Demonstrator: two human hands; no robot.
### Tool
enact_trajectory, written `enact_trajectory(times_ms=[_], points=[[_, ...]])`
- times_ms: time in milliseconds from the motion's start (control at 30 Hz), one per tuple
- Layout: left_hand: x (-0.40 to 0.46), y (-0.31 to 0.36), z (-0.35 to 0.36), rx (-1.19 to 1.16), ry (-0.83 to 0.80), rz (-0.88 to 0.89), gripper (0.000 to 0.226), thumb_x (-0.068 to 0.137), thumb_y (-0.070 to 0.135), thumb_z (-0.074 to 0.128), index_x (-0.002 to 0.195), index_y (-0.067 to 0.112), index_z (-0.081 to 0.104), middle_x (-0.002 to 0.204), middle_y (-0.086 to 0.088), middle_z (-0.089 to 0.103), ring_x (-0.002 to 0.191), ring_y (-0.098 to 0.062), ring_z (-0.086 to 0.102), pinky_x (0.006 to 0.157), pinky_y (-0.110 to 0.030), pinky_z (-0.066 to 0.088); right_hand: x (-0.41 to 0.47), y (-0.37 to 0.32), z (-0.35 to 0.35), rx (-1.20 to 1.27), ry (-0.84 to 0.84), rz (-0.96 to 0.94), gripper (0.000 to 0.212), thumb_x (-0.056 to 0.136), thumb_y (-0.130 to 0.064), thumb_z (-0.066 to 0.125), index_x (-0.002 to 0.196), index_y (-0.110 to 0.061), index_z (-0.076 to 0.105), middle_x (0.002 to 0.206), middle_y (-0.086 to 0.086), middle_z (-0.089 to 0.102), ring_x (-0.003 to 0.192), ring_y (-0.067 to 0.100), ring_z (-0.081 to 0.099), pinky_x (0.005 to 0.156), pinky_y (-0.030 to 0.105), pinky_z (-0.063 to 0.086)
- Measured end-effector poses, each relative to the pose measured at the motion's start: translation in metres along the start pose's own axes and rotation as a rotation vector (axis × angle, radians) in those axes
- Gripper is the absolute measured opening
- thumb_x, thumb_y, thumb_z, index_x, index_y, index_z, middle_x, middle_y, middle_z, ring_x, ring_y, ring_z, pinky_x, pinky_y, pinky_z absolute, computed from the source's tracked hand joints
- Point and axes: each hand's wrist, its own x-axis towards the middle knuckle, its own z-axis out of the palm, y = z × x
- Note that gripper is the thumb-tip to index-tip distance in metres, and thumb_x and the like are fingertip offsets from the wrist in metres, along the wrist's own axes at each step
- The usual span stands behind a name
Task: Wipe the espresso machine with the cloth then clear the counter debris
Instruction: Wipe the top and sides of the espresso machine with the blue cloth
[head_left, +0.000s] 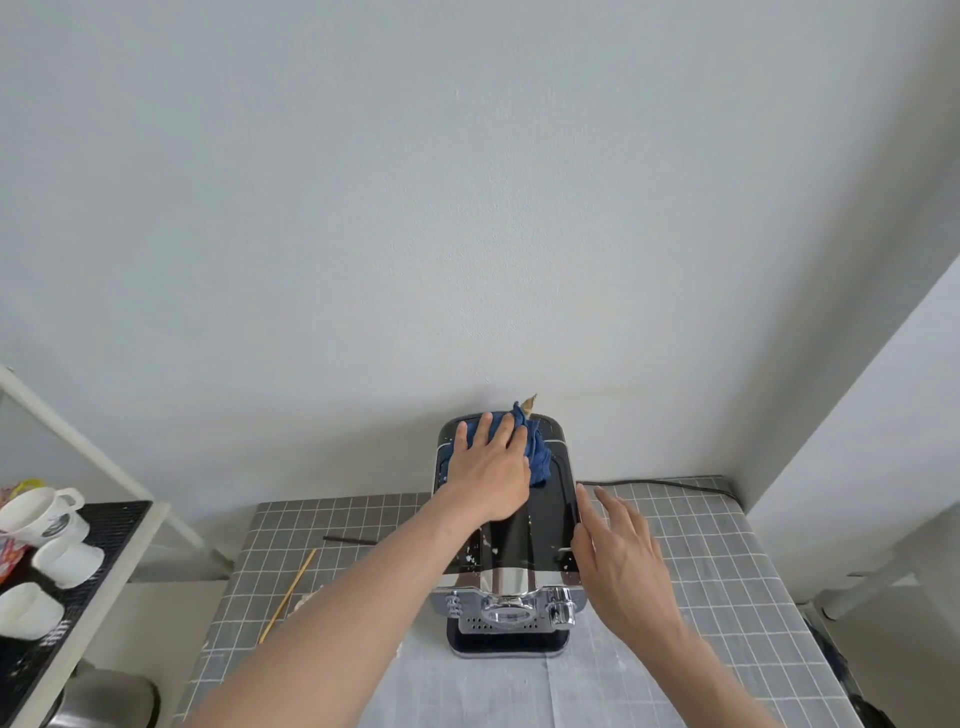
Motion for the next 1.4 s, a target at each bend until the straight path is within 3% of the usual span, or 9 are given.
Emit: enact_trajectory(times_ms=[200, 333, 533, 633, 800, 967, 1067, 1233, 1400], points=[[0.035, -0.014, -0.009, -0.126, 0.035, 0.05, 0.048, 0.106, 0.026, 0.032, 0.153, 0.015, 0.034, 0.164, -0.001, 0.028, 0.153, -0.03, 0.018, 0.118, -0.053, 0.027, 0.001, 0.002, 0.002, -0.008, 0.005, -0.008, 0.053, 0.106, -0.035, 0.029, 0.159, -0.033, 0.025, 0.161, 0.004, 0.037, 0.15, 0.027, 0.026, 0.115, 0.048, 0.04], [0.051, -0.02, -0.02, -0.231, -0.013, 0.149, 0.029, 0.1, 0.011, 0.039, 0.122, 0.014, 0.059, 0.138, 0.001, 0.054, 0.133, -0.032, 0.046, 0.1, -0.043, 0.043, 0.001, 0.002, 0.003, -0.002, 0.008, -0.007, 0.053, 0.107, -0.035, 0.028, 0.16, -0.033, 0.024, 0.162, 0.003, 0.036, 0.151, 0.026, 0.024, 0.117, 0.047, 0.037], [0.063, -0.009, -0.035, -0.197, -0.103, 0.342, 0.073, 0.087, -0.004, 0.042, 0.135, 0.047, 0.062, 0.148, 0.022, 0.053, 0.135, -0.024, 0.047, 0.103, -0.047, 0.046, 0.001, 0.002, 0.005, 0.004, 0.017, 0.011, 0.054, 0.107, -0.037, 0.026, 0.16, -0.037, 0.021, 0.162, 0.003, 0.036, 0.152, 0.026, 0.024, 0.118, 0.047, 0.036], [0.067, -0.017, -0.031, -0.176, -0.064, 0.39, 0.077, 0.079, -0.006, 0.041, 0.13, 0.047, 0.066, 0.146, 0.032, 0.05, 0.124, -0.025, 0.054, 0.097, -0.048, 0.05, 0.0, 0.0, 0.006, -0.007, 0.02, 0.022, 0.055, 0.106, -0.038, 0.025, 0.161, -0.038, 0.02, 0.162, 0.003, 0.036, 0.152, 0.026, 0.024, 0.119, 0.046, 0.035], [0.052, -0.051, -0.04, -0.177, 0.047, 0.406, 0.066, 0.078, -0.009, 0.051, 0.119, 0.035, 0.076, 0.14, 0.023, 0.06, 0.111, -0.022, 0.063, 0.089, -0.041, 0.054, -0.001, -0.001, 0.007, 0.007, 0.021, 0.036, 0.054, 0.106, -0.037, 0.025, 0.16, -0.038, 0.02, 0.161, 0.002, 0.038, 0.151, 0.025, 0.026, 0.117, 0.046, 0.038], [0.037, -0.078, -0.06, -0.168, -0.04, 0.307, 0.062, 0.072, -0.015, 0.054, 0.111, 0.025, 0.08, 0.13, 0.023, 0.067, 0.071, -0.004, 0.063, 0.076, -0.039, 0.056, -0.001, -0.001, 0.007, 0.025, 0.026, 0.028, 0.053, 0.105, -0.036, 0.026, 0.159, -0.035, 0.025, 0.158, 0.004, 0.042, 0.148, 0.026, 0.03, 0.113, 0.047, 0.042], [0.034, -0.074, -0.058, -0.129, -0.033, 0.324, 0.055, 0.076, -0.007, 0.055, 0.108, 0.031, 0.078, 0.125, 0.019, 0.069, 0.088, -0.019, 0.064, 0.079, -0.043, 0.055, -0.002, 0.001, 0.008, 0.038, 0.036, 0.03, 0.053, 0.106, -0.034, 0.03, 0.158, -0.034, 0.027, 0.157, 0.005, 0.043, 0.147, 0.028, 0.032, 0.111, 0.048, 0.043], [0.041, -0.032, -0.048, -0.142, -0.06, 0.355, 0.046, 0.096, 0.014, 0.045, 0.121, 0.043, 0.07, 0.15, 0.014, 0.051, 0.126, -0.029, 0.051, 0.097, -0.045, 0.047, -0.001, 0.002, 0.009, 0.042, 0.039, 0.019, 0.052, 0.106, -0.032, 0.031, 0.158, -0.034, 0.026, 0.157, 0.004, 0.043, 0.147, 0.027, 0.033, 0.11, 0.048, 0.045], [0.056, -0.021, -0.045, -0.113, -0.102, 0.383, 0.057, 0.095, 0.008, 0.044, 0.129, 0.047, 0.066, 0.154, 0.015, 0.046, 0.125, -0.026, 0.051, 0.092, -0.043, 0.049, -0.002, 0.0, 0.009, 0.028, 0.048, 0.026, 0.053, 0.105, -0.035, 0.029, 0.158, -0.034, 0.026, 0.158, 0.003, 0.042, 0.147, 0.027, 0.033, 0.11, 0.049, 0.045]])
